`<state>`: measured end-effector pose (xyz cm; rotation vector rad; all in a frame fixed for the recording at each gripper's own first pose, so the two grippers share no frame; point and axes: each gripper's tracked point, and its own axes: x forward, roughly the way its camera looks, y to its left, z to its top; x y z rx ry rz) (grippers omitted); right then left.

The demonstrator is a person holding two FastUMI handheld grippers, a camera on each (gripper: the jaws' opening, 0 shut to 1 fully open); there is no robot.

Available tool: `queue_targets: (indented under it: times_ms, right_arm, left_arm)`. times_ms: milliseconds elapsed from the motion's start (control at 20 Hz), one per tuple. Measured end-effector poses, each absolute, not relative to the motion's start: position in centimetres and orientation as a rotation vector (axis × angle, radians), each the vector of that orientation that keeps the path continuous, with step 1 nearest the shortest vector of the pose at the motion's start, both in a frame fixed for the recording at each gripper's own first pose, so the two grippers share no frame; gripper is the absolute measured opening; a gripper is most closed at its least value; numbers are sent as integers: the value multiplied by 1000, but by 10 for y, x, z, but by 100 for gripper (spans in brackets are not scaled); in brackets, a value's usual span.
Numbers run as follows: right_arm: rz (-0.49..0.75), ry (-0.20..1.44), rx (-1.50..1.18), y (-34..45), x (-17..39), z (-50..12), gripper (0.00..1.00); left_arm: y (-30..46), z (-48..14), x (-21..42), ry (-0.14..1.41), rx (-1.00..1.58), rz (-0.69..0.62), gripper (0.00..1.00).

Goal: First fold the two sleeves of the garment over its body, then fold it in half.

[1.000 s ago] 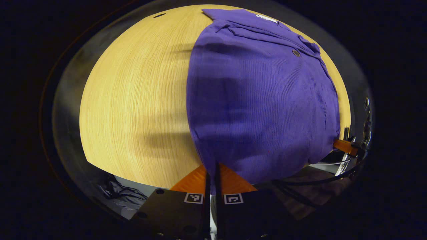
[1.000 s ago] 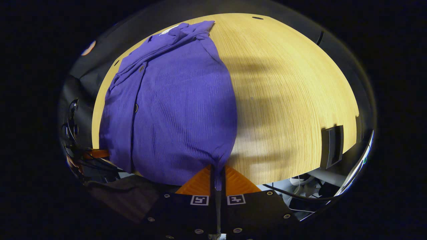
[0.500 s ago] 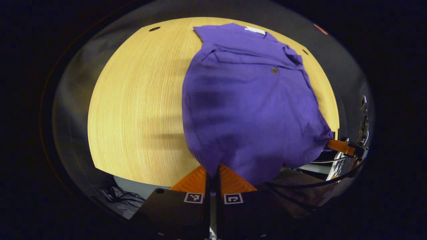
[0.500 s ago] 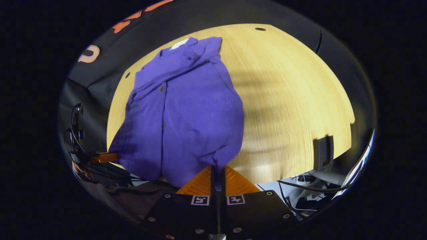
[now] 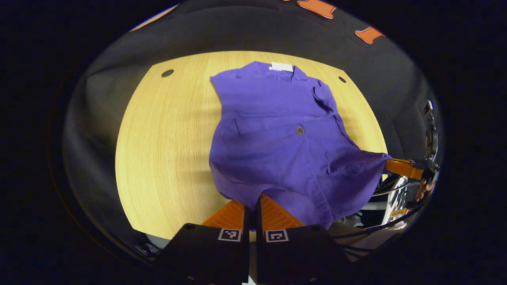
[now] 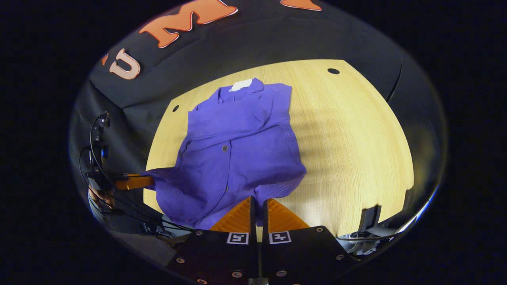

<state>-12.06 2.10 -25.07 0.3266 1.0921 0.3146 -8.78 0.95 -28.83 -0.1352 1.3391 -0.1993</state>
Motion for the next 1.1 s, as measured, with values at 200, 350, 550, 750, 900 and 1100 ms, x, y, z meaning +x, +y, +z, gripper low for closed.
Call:
queue_targets:
  times_ms: [200,350,550,750,900,1100]
  right_arm:
    - [320,1033,264,15,-86,-231,4]
    - [300,1005,250,12,-54,-218,4]
    - [225,987,233,-3,-21,-210,4]
    - [153,978,226,-10,9,-199,4]
    - [107,980,244,-13,31,-194,4]
    - [135,993,245,-14,68,-196,4]
  left_arm:
    - [16,-270,-38,1283,-78,-233,8]
    - [24,-259,1,1249,-71,-248,8]
    - [34,-246,57,1233,-67,-298,8]
    - [41,-246,108,1237,-72,-338,8]
    - [45,-246,137,1239,-89,-340,8]
    - [44,-238,170,1195,-99,-312,8]
